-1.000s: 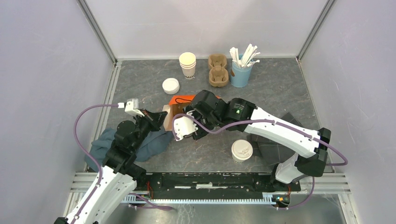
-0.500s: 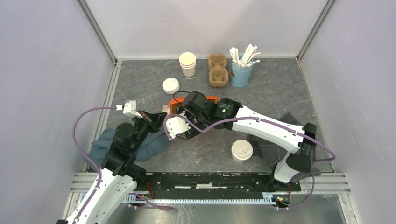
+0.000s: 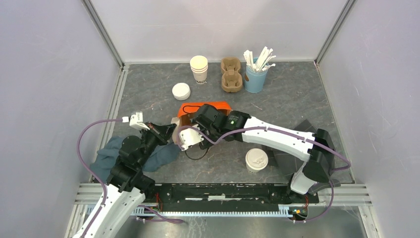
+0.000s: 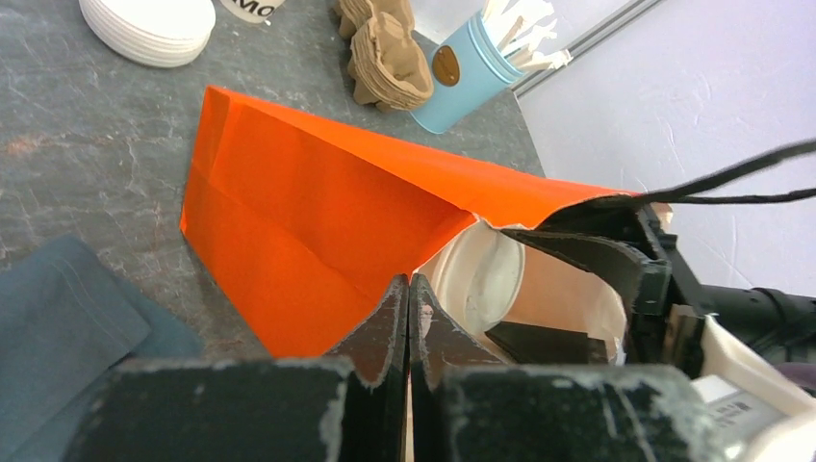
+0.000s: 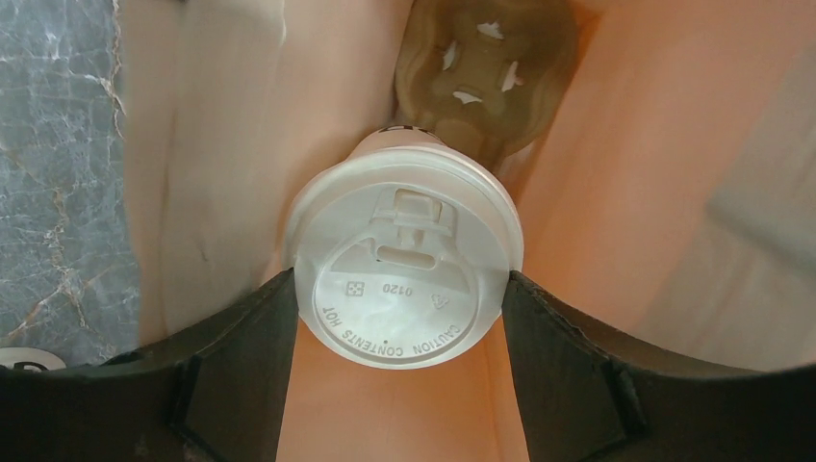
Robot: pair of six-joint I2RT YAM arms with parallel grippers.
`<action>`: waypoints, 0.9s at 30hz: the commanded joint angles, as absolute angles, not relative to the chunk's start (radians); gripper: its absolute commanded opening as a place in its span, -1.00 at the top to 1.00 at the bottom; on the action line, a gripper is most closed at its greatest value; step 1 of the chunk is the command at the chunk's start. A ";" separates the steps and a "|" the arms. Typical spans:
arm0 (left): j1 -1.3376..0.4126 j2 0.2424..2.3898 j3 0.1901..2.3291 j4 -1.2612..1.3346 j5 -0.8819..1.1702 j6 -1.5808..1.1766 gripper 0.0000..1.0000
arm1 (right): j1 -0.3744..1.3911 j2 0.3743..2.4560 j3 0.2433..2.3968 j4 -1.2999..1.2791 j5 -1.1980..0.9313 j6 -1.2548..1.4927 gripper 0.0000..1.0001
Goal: Pack the takeout coffee
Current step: Place the coffee cup on the cup tray.
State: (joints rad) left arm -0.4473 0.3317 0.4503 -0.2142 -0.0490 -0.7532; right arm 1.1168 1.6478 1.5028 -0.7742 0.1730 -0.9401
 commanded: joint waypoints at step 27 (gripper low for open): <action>-0.451 0.299 0.467 -0.280 -0.018 -0.798 0.96 | 1.062 1.685 1.545 -0.624 0.111 -1.138 0.17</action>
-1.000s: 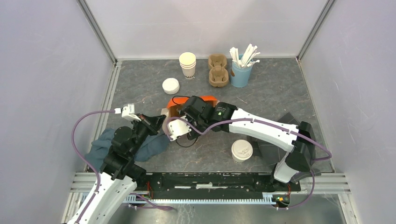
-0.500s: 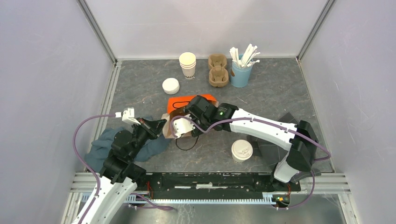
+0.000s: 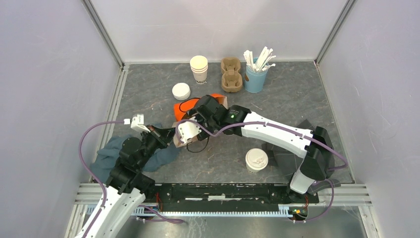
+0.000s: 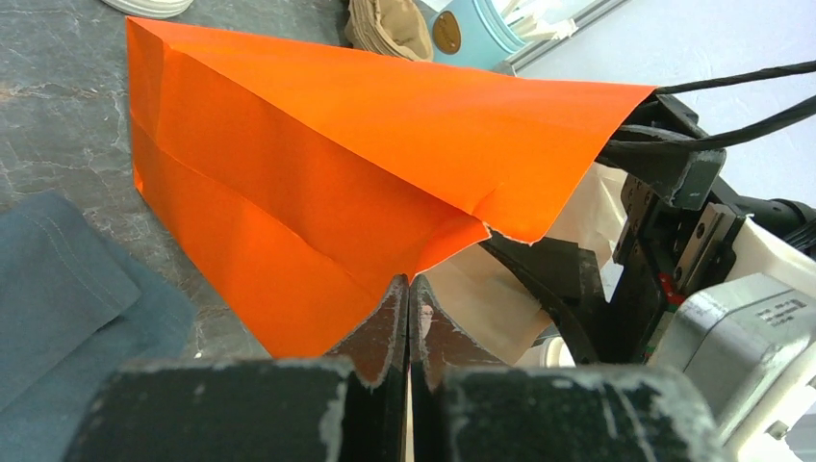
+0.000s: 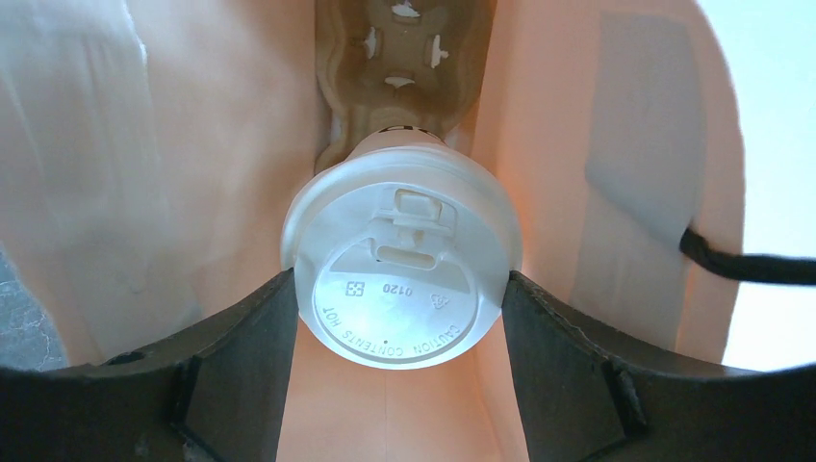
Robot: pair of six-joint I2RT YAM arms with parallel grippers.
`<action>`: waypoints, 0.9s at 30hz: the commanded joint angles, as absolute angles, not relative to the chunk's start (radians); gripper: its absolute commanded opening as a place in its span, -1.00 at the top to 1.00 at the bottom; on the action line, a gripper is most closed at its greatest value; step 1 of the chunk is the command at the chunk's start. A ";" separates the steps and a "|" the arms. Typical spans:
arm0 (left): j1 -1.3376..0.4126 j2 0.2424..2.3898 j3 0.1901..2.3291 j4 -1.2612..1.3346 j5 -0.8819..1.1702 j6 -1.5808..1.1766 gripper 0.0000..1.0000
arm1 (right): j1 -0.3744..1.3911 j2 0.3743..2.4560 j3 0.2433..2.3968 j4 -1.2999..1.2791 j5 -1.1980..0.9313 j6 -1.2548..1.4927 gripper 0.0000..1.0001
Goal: Pack the takeout coffee
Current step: Place the coffee cup on the cup tray.
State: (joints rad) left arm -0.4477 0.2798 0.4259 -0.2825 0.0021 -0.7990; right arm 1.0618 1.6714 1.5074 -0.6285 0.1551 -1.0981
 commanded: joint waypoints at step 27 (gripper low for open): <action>-0.451 0.345 0.486 -0.234 -0.084 -0.809 0.96 | 1.048 1.736 1.549 -0.573 0.086 -1.112 0.12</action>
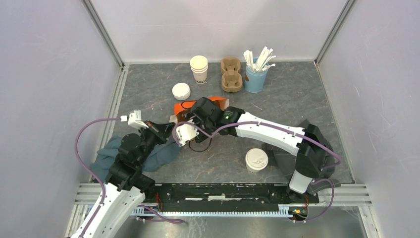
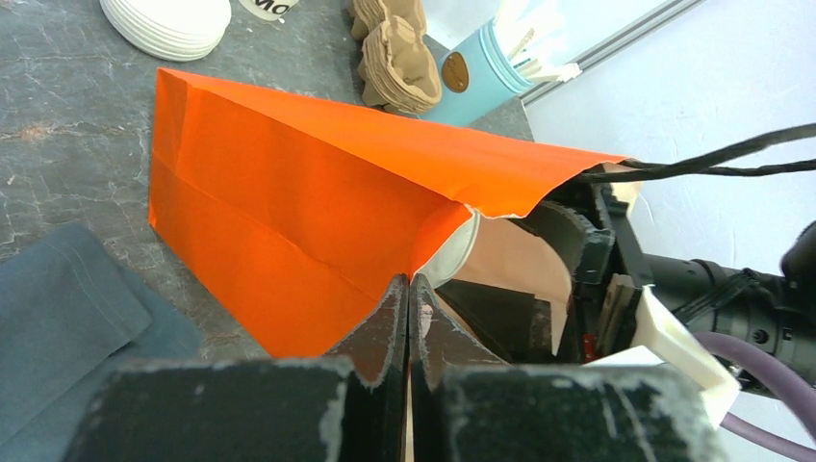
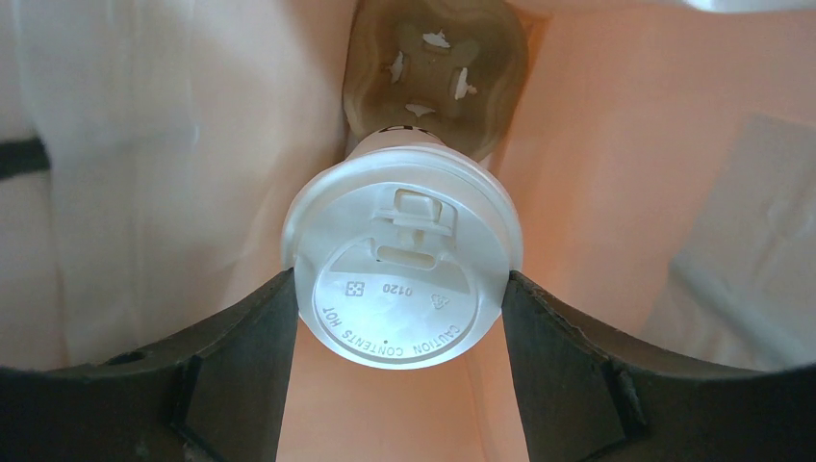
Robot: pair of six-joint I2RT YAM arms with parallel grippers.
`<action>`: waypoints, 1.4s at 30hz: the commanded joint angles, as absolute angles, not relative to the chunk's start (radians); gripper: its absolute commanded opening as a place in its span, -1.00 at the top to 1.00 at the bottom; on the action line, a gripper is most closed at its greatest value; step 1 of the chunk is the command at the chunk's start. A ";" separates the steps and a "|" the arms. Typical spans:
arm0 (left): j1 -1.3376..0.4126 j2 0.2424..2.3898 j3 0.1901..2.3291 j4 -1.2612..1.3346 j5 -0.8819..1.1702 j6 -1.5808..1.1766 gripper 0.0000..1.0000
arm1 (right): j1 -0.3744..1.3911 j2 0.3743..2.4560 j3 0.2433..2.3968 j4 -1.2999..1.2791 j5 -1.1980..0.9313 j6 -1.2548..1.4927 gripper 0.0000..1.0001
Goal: Pack the takeout coffee
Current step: Place the coffee cup on the cup tray.
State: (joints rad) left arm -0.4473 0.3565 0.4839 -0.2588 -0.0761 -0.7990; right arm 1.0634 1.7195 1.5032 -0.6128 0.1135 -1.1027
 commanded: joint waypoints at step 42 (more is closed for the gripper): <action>-0.451 0.365 0.517 -0.264 -0.069 -0.785 0.96 | 0.970 1.778 1.510 -0.467 0.132 -1.108 0.13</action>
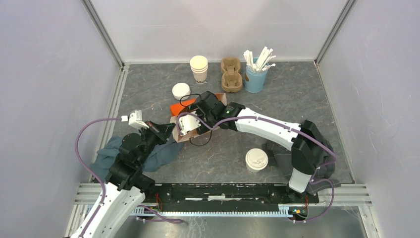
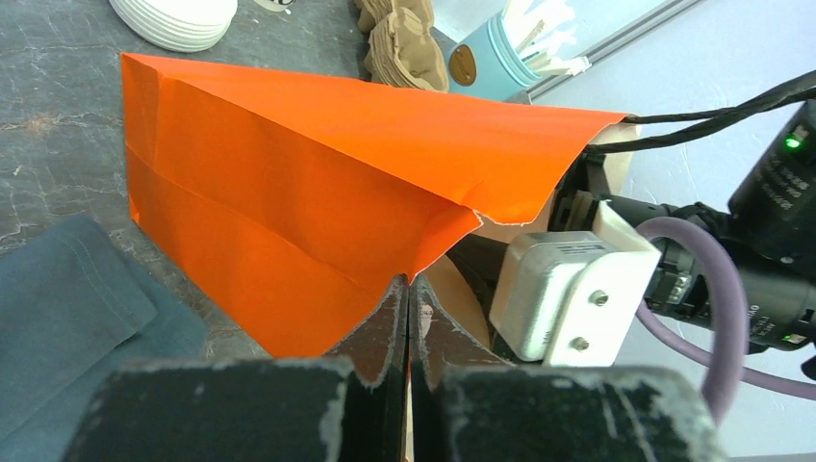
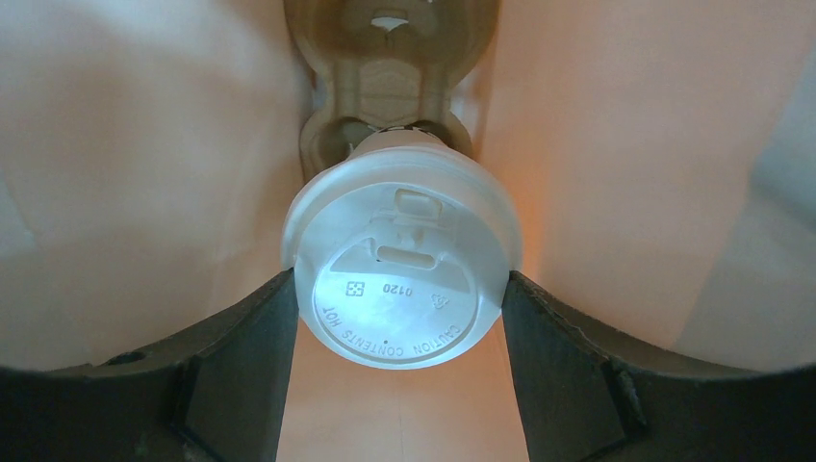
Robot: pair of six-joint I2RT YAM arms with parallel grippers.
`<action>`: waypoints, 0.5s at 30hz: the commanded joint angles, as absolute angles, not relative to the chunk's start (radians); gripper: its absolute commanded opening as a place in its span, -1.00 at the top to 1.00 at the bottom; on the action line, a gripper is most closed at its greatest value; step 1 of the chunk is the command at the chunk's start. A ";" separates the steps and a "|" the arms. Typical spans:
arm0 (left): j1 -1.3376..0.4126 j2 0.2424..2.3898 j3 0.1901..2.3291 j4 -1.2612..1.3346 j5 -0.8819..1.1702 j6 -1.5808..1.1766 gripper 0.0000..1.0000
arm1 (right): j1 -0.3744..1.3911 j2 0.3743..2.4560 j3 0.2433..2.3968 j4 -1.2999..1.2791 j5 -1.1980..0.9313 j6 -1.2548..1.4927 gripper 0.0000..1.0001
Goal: Pack the takeout coffee
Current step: Place the coffee cup on the cup tray.
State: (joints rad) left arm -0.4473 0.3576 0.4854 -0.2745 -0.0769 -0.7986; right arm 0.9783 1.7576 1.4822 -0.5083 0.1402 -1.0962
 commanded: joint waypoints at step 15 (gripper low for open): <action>-0.451 0.394 0.540 -0.263 -0.064 -0.792 0.96 | 0.953 1.772 1.457 -0.341 0.146 -1.090 0.13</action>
State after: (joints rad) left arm -0.4473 0.3813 0.4984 -0.2749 -0.0761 -0.7986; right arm 0.9646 1.7844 1.4693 -0.4232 0.1410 -1.0996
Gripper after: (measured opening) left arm 0.028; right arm 0.767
